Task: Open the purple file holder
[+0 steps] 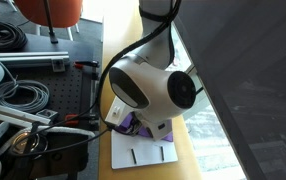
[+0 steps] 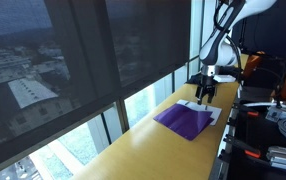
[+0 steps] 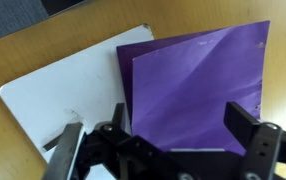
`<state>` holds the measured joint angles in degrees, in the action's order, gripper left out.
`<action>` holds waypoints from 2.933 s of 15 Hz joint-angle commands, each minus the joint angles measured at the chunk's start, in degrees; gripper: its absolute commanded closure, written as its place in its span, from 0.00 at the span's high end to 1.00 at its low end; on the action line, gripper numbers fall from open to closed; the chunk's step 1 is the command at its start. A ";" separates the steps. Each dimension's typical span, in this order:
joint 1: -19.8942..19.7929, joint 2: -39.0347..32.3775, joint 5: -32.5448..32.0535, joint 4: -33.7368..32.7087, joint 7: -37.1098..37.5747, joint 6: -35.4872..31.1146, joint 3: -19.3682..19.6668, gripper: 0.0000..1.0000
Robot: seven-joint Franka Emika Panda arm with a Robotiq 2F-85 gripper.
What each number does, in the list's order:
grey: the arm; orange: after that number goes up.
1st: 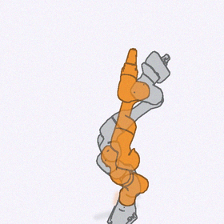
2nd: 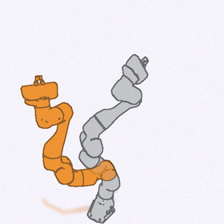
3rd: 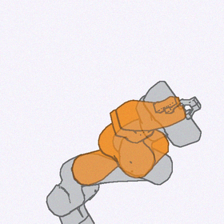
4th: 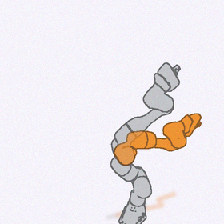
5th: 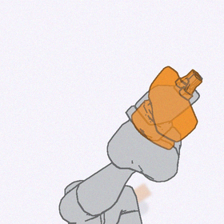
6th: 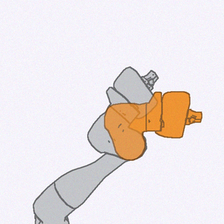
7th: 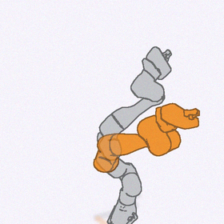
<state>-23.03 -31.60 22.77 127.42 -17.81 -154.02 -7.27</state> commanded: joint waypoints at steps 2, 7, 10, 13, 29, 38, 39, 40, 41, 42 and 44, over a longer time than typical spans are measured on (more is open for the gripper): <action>-2.00 -1.29 3.50 -0.23 -4.17 4.22 -2.74 1.00; -0.35 -0.83 1.81 0.24 -3.14 4.82 -1.02 1.00; 0.46 0.22 0.39 0.57 -2.13 4.86 0.58 1.00; 0.84 -0.05 -0.44 0.64 -2.06 4.23 2.24 1.00; 0.31 -5.17 0.28 -1.52 -2.64 0.45 2.00 1.00; 1.55 -8.85 -0.14 -6.10 -1.72 0.02 0.38 1.00; 1.70 -9.28 -0.23 -6.38 -1.74 0.00 0.22 1.00; 1.78 -9.69 -0.27 -6.62 -1.76 0.04 0.10 1.00; 1.94 -10.09 -0.42 -6.85 -1.70 0.04 0.15 1.00; 2.02 -10.39 -0.50 -7.11 -1.66 0.10 0.19 1.00; 2.12 -10.79 -0.55 -7.44 -1.59 0.18 0.17 1.00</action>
<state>-20.77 -41.21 23.62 121.27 -20.27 -153.32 -6.73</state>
